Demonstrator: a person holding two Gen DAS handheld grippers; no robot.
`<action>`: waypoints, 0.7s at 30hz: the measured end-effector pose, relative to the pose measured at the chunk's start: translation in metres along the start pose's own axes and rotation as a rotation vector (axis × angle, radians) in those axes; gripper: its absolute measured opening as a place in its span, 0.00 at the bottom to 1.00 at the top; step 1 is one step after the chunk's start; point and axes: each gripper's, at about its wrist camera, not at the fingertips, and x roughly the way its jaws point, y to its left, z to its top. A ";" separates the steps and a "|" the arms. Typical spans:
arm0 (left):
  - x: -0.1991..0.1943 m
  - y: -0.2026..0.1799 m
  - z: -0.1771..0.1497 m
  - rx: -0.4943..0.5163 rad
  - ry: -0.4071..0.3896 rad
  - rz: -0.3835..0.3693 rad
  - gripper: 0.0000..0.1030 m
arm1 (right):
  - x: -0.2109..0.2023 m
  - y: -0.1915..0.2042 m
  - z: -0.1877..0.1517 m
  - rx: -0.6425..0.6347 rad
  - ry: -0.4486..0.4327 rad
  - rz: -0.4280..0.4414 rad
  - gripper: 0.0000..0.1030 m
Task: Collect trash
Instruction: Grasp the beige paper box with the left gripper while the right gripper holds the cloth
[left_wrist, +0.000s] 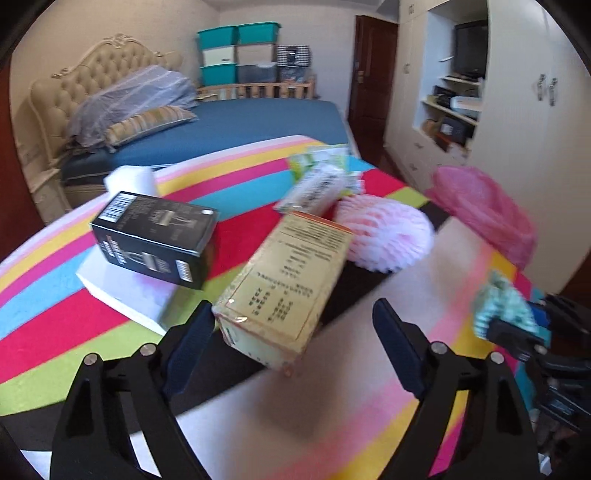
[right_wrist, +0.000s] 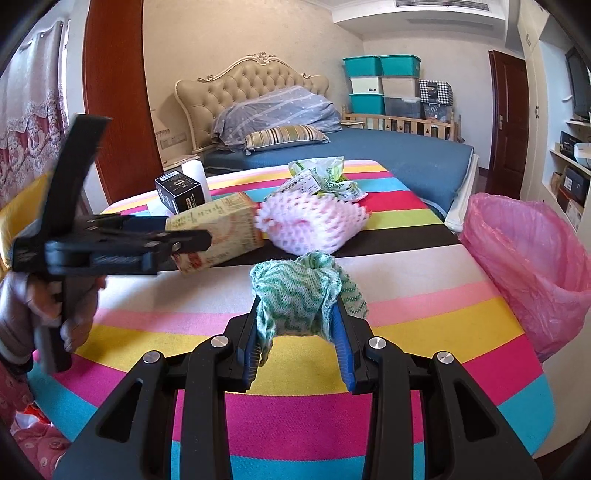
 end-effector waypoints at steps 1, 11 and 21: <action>-0.005 -0.005 -0.002 0.010 -0.005 -0.023 0.81 | 0.001 0.000 0.000 0.003 0.002 -0.001 0.33; 0.017 -0.002 0.004 -0.024 0.033 0.056 0.80 | 0.001 0.000 0.000 0.005 0.009 -0.003 0.33; 0.005 -0.022 -0.016 0.029 0.010 0.045 0.50 | 0.004 0.006 -0.002 -0.044 0.020 -0.029 0.33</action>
